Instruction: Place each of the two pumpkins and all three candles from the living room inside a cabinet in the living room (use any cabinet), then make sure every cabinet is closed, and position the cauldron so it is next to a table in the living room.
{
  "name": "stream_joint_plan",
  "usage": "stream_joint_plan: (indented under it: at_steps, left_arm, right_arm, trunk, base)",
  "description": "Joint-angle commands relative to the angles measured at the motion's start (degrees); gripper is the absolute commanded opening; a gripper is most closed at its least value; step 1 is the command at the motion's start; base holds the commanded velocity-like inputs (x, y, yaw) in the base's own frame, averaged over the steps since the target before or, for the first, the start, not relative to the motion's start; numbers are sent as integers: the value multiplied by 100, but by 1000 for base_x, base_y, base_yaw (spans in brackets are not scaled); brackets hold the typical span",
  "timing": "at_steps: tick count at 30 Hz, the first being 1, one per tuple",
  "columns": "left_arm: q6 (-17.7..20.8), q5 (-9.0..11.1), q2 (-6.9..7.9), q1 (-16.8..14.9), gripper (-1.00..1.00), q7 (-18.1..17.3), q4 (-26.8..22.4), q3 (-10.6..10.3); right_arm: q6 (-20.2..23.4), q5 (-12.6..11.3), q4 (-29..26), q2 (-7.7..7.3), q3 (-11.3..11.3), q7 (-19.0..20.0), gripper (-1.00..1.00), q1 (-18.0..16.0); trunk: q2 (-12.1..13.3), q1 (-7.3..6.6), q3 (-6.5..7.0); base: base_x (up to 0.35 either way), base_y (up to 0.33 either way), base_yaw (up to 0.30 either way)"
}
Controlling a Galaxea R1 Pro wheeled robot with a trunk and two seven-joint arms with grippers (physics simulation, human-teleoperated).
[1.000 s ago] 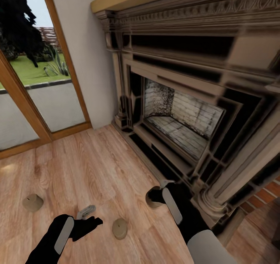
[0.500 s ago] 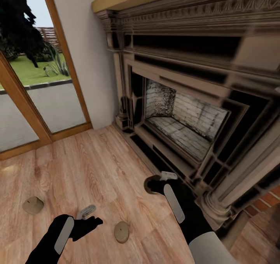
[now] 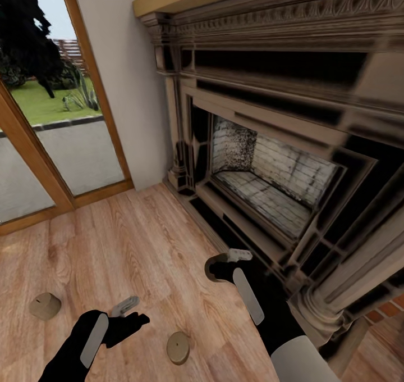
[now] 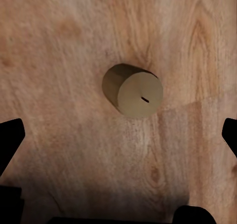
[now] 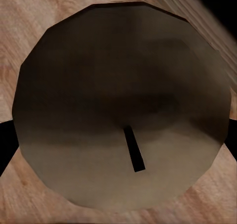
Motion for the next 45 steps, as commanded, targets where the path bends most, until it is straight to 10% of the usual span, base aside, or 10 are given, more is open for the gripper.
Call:
stream_joint_plan:
  at_steps: [1,19,28,45]
  left_arm:
    - [-9,0,-2,0,100,3,0,-26]
    - [-1079,10,-222,0,100,9,573,-607]
    - [-1197,9,-328,0,100,9,590,-1051]
    - [-1709,-26,-537,0,100,9,964,-1455]
  right_arm:
    - [4,27,-1,0,74,0,-100,-1]
    - [-2,-472,-224,0,357,7,-100,-2]
    - [-83,-832,-318,0,878,7,-100,4]
    - [-125,-875,-1451,0,1072,11,-100,194]
  trunk:
    - [-42,22,-18]
    - [-764,418,-341]
    - [-1125,615,-503]
    - [-1806,989,-808]
  base:
    - [3,0,0]
    - [0,0,0]
    - [0,0,0]
    - [0,0,0]
